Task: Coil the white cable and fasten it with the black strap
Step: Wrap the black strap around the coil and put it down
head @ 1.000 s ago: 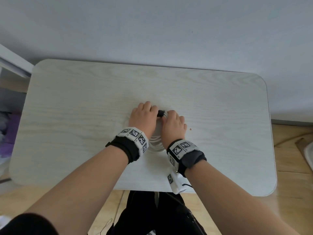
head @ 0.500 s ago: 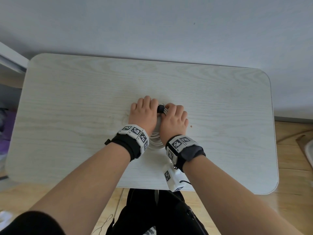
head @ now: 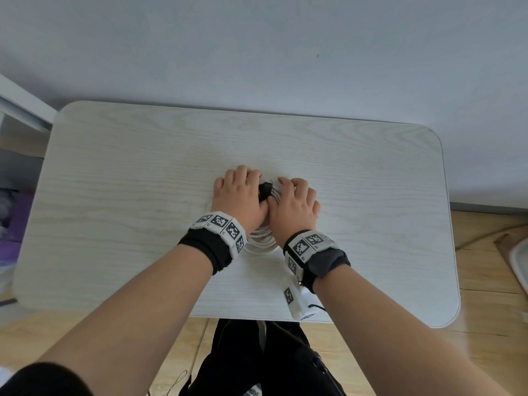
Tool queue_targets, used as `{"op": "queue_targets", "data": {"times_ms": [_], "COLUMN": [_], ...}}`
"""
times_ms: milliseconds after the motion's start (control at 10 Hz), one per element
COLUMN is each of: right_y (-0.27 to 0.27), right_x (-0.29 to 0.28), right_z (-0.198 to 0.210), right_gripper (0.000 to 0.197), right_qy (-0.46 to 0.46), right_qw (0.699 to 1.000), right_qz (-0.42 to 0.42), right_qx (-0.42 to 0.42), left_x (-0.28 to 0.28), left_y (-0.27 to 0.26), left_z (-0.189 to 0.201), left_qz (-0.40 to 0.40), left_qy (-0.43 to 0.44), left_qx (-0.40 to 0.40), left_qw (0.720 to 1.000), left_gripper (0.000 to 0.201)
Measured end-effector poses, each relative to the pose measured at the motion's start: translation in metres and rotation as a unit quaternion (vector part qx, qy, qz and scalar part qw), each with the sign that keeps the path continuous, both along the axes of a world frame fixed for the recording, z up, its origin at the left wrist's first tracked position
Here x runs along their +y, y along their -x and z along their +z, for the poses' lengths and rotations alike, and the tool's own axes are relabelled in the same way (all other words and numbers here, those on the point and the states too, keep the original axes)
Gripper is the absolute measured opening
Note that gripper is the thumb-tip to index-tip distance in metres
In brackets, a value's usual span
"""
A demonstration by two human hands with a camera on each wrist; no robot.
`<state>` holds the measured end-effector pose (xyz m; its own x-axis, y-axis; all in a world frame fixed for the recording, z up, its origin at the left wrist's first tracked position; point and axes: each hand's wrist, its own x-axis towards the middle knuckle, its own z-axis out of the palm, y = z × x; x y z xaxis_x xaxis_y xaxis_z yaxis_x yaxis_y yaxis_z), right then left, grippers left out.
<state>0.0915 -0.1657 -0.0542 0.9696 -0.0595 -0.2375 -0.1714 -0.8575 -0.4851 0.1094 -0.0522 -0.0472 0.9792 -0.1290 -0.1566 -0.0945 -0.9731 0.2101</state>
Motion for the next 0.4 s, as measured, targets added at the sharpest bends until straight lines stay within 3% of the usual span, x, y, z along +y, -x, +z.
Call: {"op": "queue_targets", "data": {"times_ms": [400], "right_y": [0.0], "right_x": [-0.005], "right_z": [0.009], "right_gripper": [0.052], "right_qy": [-0.01], "right_qw": [1.0], "right_qz": [0.019], "right_qx": [0.005], "left_x": [0.002], "left_y": [0.002], "left_z": [0.016], "left_qz": [-0.008], "left_qy": [0.031], "left_qx": [0.023], "left_qw": [0.999], "left_gripper": [0.059]}}
